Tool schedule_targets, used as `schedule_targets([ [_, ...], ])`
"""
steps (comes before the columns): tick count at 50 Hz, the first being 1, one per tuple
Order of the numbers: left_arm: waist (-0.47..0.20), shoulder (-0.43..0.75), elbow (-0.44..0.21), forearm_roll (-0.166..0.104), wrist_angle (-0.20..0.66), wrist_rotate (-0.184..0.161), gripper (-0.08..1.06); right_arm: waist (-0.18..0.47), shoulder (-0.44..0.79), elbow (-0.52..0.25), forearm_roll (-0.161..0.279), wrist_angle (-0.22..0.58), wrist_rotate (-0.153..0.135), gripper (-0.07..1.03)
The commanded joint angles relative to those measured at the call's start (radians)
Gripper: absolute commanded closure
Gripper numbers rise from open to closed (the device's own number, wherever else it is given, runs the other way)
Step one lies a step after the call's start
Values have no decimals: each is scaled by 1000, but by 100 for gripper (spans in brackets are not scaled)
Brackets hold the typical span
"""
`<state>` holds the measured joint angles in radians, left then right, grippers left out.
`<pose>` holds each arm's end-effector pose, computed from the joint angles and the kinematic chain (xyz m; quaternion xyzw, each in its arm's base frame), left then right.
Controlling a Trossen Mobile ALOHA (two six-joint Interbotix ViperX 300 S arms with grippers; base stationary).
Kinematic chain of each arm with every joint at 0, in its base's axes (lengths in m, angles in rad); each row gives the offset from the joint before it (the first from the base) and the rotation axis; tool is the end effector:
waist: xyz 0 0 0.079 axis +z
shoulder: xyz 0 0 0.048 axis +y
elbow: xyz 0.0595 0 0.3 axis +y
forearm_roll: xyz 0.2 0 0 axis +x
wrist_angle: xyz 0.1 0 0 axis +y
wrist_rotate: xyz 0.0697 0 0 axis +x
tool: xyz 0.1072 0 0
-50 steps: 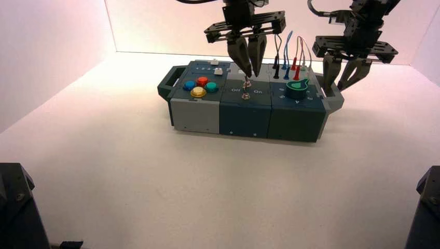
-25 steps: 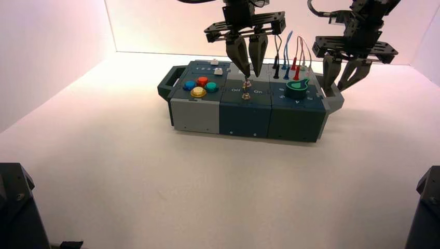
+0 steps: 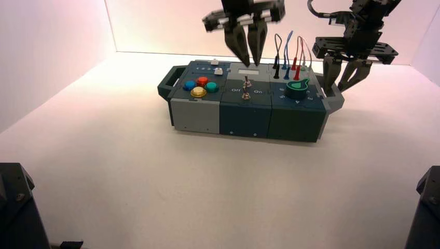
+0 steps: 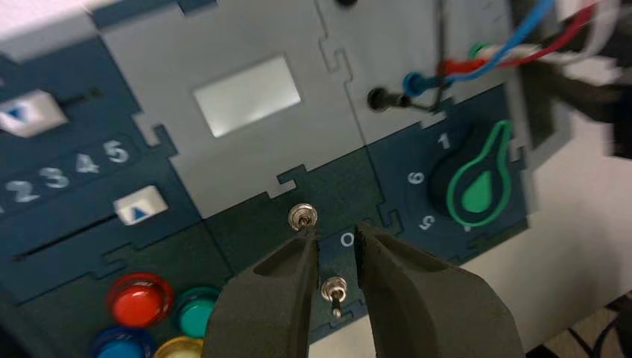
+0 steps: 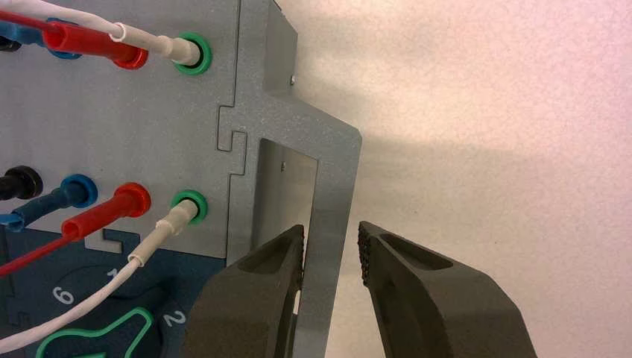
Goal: Flip the bottom switch on with the left gripper.
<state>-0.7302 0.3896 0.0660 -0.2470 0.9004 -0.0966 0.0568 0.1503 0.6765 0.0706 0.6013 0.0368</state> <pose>0.3335 -0.3440 0.0809 0.0755 0.6382 -0.2708 0.7167 0.3313 0.0259 0.0190 0.0304 0.6554 0.0054 0.7546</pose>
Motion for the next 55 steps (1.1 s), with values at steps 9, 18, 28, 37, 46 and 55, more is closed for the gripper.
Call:
schedule_targets([
  [9,5,-37,11,0,0,-6,69,-6,-15,-8,-5,-2,0,56],
  [18,6,-14,28,3,-2,-8,70,-6,-18,-8,-5,-2,0,56],
  [28,6,12,18,0,-5,-8,70,-6,-20,-6,-5,0,0,56],
  [37,5,34,0,0,-6,-8,70,-6,-23,-6,-5,0,0,56],
  [46,6,37,-3,-2,-6,-8,74,-6,-23,-8,-5,0,0,56],
  [55,6,40,-15,-5,-8,-14,80,-6,-23,-8,-3,2,0,56],
])
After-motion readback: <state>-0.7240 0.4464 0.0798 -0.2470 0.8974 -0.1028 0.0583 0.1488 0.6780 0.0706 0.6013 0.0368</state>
